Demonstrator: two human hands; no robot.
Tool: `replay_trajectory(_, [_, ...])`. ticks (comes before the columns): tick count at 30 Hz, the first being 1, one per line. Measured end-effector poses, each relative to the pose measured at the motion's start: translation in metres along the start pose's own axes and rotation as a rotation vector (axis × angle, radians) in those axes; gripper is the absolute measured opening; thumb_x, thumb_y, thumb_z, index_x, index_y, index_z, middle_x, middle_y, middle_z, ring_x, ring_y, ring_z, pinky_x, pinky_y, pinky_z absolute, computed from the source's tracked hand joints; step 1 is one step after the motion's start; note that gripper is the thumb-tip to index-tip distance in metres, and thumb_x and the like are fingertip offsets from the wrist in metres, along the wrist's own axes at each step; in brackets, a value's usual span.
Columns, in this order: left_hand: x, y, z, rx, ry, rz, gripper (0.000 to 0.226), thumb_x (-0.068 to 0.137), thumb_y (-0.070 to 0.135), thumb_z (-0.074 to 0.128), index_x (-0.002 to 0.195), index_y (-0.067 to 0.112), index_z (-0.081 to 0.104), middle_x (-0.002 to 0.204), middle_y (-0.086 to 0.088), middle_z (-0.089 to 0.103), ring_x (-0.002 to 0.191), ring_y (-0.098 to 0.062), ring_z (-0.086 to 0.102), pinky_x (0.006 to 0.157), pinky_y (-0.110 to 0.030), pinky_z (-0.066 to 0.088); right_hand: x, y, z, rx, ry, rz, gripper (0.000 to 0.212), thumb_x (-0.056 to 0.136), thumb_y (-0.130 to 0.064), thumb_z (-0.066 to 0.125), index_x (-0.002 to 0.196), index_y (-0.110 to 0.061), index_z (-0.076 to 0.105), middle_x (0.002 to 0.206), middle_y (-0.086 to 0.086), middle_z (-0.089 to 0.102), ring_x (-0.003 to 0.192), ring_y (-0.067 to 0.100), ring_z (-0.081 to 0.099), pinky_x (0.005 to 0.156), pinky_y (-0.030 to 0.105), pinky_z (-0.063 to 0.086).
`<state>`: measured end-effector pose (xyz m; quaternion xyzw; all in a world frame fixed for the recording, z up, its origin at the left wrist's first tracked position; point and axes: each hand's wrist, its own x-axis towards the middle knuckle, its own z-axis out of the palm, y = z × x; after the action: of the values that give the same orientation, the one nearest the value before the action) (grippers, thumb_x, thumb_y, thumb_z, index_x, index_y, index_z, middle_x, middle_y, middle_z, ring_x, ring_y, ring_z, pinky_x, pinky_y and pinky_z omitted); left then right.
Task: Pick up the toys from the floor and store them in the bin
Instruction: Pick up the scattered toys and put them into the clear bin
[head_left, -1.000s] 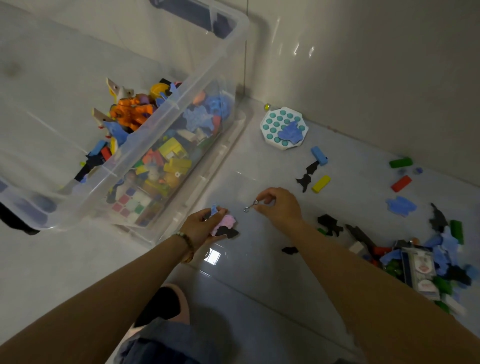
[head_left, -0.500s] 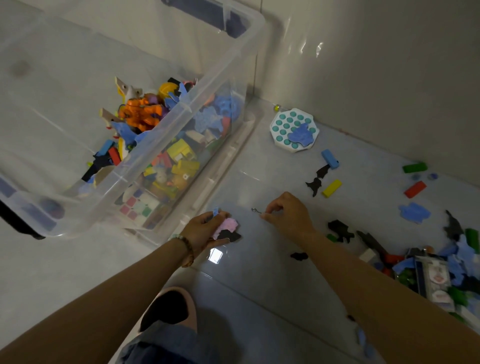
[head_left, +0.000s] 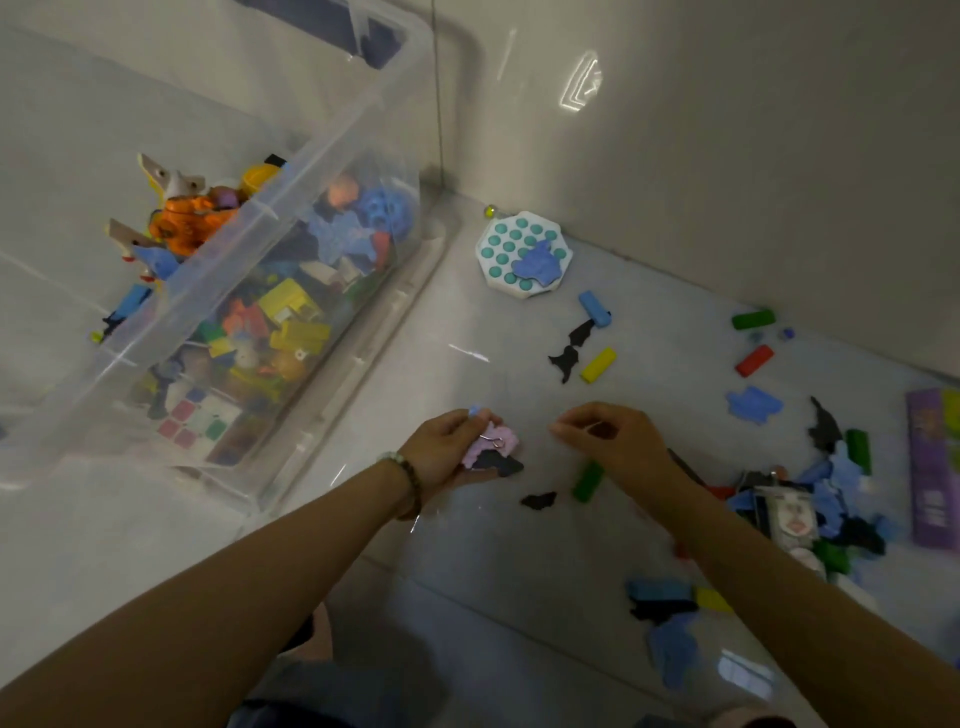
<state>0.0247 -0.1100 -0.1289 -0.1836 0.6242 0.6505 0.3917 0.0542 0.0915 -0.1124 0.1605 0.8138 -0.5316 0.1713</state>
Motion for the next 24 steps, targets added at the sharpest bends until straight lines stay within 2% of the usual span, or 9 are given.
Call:
replay_trajectory(3, [0.005,-0.003,0.009,0.053,0.018,0.02,0.034,0.097,0.026,0.043,0.111,0.001,0.061,0.113,-0.026,0.062,0.098,-0.032,0.06,0.1,-0.05,0.044,-0.007,0.029,-0.032,-0.118,0.143,-0.014,0.025,0.074,-0.019,0.077,0.096,-0.015,0.064,0.106,0.004,0.058,0.092,0.013,0.052,0.081,0.024,0.044])
replay_trajectory(8, [0.011,-0.012,0.013,0.059,0.031,-0.009,0.035,0.096,0.029,0.045,0.111,0.002,0.061,0.113,-0.026,0.063,0.102,-0.036,0.061,0.101,-0.048,0.044,-0.011,0.058,-0.024,-0.257,0.126,-0.01,0.077,0.061,-0.025,0.086,0.126,-0.012,0.048,0.123,0.005,0.042,0.113,0.017,0.041,0.096,0.025,0.036])
replay_trajectory(10, [0.013,-0.014,0.013,0.049,0.04,-0.028,0.033,0.095,0.03,0.047,0.111,0.005,0.062,0.113,-0.023,0.065,0.103,-0.035,0.061,0.1,-0.046,0.045,-0.008,0.063,-0.014,-0.31,0.134,-0.002,0.086,0.061,-0.027,0.086,0.132,-0.011,0.041,0.129,0.008,0.039,0.118,0.02,0.037,0.099,0.026,0.032])
replay_trajectory(13, [0.015,-0.016,0.011,0.019,0.054,-0.052,0.031,0.095,0.03,0.047,0.11,0.008,0.062,0.111,-0.018,0.065,0.102,-0.032,0.062,0.096,-0.042,0.049,-0.006,0.068,-0.007,-0.303,0.131,-0.021,0.083,0.062,-0.023,0.086,0.131,-0.011,0.041,0.13,0.01,0.038,0.12,0.023,0.035,0.097,0.024,0.028])
replay_trajectory(17, [0.016,-0.018,0.009,0.008,0.05,-0.058,0.029,0.095,0.03,0.046,0.109,0.01,0.061,0.101,-0.011,0.068,0.092,-0.026,0.064,0.083,-0.032,0.054,-0.006,0.067,-0.004,-0.204,0.156,-0.006,0.073,0.063,-0.018,0.084,0.123,-0.012,0.044,0.122,0.008,0.04,0.115,0.023,0.037,0.095,0.027,0.034])
replay_trajectory(24, [0.015,-0.022,0.003,0.029,0.06,-0.061,0.026,0.093,0.032,0.049,0.104,0.013,0.063,0.109,-0.017,0.067,0.104,-0.034,0.063,0.098,-0.045,0.047,-0.008,0.061,0.0,-0.104,0.183,0.025,0.062,0.064,-0.01,0.083,0.115,-0.008,0.047,0.119,0.01,0.04,0.111,0.023,0.041,0.1,0.034,0.039])
